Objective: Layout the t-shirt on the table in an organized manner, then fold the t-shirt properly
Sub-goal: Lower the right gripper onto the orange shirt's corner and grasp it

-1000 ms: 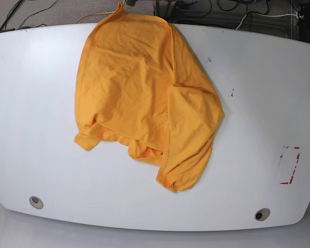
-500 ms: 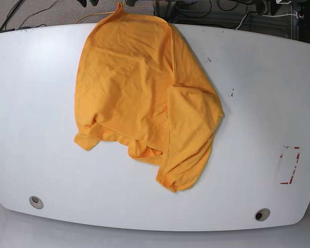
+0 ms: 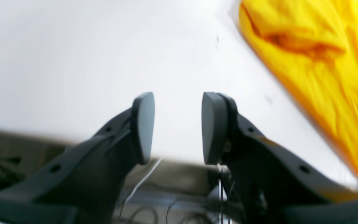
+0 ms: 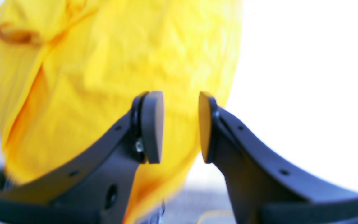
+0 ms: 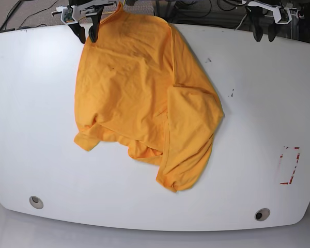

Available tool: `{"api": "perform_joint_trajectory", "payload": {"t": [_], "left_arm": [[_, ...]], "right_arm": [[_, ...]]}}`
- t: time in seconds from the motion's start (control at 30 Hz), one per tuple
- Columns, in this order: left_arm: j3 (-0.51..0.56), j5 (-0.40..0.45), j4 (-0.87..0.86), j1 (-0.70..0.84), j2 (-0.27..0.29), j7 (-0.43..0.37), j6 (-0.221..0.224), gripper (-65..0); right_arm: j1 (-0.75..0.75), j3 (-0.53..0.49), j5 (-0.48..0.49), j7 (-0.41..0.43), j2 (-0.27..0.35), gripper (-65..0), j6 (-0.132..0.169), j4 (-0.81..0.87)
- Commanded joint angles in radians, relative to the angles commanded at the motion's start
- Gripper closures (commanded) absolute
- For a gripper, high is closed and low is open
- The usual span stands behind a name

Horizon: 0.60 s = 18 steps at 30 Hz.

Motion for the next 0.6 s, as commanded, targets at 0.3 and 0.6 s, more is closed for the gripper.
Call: {"api": "perform_joint_trajectory", "payload": {"t": [0.3, 0.6], "left_arm": [[-0.002, 0.0, 0.0, -0.101, -0.003, 0.038, 0.0, -43.7], [0.091, -0.002, -0.005, -0.201, -0.123, 0.089, -0.002, -43.9]], "right_arm": [[0.135, -0.041, -0.002, -0.183, -0.005, -18.5, -0.003, 0.026], [0.265, -0.04, -0.002, -0.339, -0.025, -18.5, -0.008, 0.026]]}}
